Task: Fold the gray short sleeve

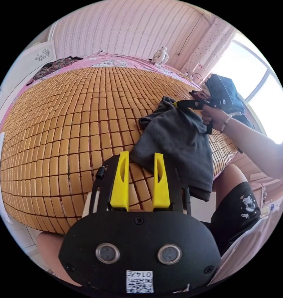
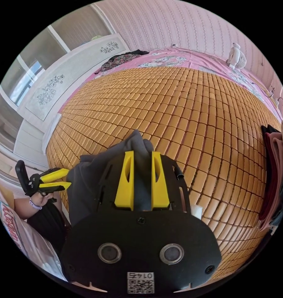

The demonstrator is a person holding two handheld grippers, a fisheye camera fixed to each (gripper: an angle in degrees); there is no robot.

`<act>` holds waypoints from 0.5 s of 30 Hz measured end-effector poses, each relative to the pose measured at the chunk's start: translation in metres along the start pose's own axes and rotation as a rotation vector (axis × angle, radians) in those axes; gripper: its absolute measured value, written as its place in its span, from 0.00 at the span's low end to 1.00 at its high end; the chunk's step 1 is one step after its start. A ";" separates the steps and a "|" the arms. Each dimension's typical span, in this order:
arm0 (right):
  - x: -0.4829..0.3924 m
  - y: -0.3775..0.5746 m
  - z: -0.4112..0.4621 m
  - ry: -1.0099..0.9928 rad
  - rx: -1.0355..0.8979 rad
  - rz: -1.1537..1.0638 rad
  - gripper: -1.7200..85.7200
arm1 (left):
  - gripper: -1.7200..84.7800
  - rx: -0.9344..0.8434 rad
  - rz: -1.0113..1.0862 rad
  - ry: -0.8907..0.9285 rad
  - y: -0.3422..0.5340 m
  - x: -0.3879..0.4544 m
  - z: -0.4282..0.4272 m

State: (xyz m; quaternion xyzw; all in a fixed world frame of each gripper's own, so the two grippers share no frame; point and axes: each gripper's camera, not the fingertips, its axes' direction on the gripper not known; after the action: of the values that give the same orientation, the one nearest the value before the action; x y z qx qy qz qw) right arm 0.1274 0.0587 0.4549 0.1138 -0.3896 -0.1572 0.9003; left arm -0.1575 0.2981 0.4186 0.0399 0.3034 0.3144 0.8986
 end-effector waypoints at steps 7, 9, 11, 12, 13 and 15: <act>-0.009 0.051 -0.043 -0.127 0.164 -0.016 0.07 | 0.08 -0.037 0.078 0.019 -0.011 0.022 -0.003; -0.018 0.070 -0.066 -0.154 0.245 -0.033 0.06 | 0.07 -0.003 0.097 -0.030 -0.008 0.031 -0.012; -0.037 0.094 -0.098 -0.172 0.317 -0.073 0.06 | 0.07 0.024 0.073 0.003 -0.007 0.031 -0.029; -0.042 0.100 -0.105 -0.169 0.329 -0.085 0.06 | 0.07 0.054 0.072 0.003 -0.005 0.032 -0.044; -0.053 0.109 -0.120 -0.164 0.351 -0.106 0.06 | 0.07 0.064 0.077 -0.001 -0.004 0.034 -0.052; -0.069 0.122 -0.138 -0.179 0.377 -0.130 0.06 | 0.07 0.113 0.102 -0.014 0.002 0.041 -0.087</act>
State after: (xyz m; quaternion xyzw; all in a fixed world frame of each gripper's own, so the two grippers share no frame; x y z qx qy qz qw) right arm 0.2083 0.2082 0.3561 0.2908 -0.4825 -0.1486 0.8127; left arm -0.1829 0.3133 0.3275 0.1081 0.3120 0.3420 0.8797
